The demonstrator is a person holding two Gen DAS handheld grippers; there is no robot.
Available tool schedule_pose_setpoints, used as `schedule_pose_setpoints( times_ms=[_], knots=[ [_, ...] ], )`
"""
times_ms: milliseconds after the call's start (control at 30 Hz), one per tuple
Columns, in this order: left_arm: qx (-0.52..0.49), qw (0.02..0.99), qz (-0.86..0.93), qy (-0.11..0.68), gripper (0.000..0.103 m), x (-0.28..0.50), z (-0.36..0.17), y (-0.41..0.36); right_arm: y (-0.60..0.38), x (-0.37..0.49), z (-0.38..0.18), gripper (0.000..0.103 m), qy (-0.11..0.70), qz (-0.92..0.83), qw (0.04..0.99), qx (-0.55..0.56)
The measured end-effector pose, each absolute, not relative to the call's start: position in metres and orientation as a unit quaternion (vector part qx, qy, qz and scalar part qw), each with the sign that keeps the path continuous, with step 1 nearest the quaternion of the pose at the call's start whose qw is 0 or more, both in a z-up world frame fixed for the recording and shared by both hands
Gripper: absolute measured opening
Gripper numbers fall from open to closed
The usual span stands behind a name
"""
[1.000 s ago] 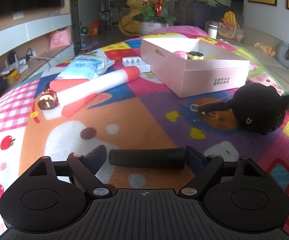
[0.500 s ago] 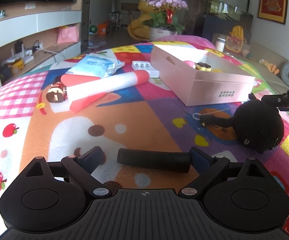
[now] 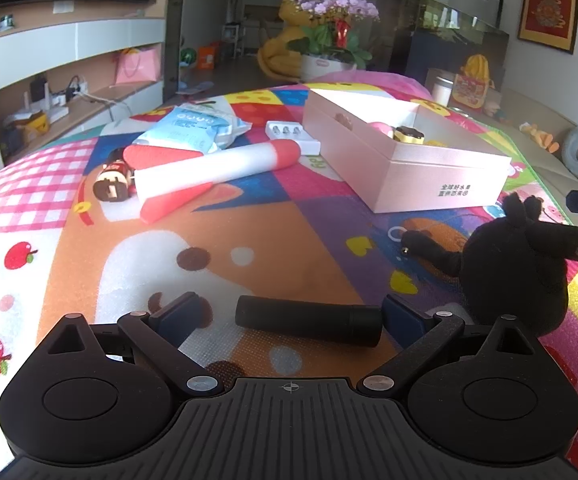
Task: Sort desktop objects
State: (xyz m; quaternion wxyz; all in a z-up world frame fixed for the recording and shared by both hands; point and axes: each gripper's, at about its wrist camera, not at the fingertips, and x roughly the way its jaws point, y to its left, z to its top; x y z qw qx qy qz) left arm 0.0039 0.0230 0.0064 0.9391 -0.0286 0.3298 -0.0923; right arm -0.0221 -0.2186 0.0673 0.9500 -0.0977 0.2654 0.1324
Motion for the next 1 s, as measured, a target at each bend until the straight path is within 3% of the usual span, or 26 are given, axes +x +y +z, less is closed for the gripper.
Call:
schedule_pose_setpoints(
  times_ms=[167, 333, 533, 767, 1000],
  knots=[
    [-0.028, 0.939, -0.092, 0.330, 0.100, 0.004, 0.006, 0.023, -0.228, -0.021, 0.068, 0.102, 0.279, 0.137, 0.947, -0.078],
    [-0.030, 0.939, -0.093, 0.330, 0.101, 0.004, 0.006, 0.023, -0.235, -0.018, 0.068, 0.102, 0.251, 0.057, 0.959, -0.120],
    [-0.031, 0.939, -0.093, 0.330, 0.101, 0.004, 0.006, 0.024, -0.271, -0.004, 0.067, 0.102, 0.274, -0.008, 0.960, -0.063],
    [-0.032, 0.939, -0.089, 0.330, 0.101, 0.004, 0.006, 0.024, -0.267, -0.012, 0.078, 0.103, 0.285, 0.085, 0.955, 0.001],
    [-0.031, 0.942, -0.080, 0.325, 0.101, 0.001, 0.007, 0.024, -0.216, 0.003, 0.045, 0.103, 0.331, 0.134, 0.933, -0.048]
  ],
)
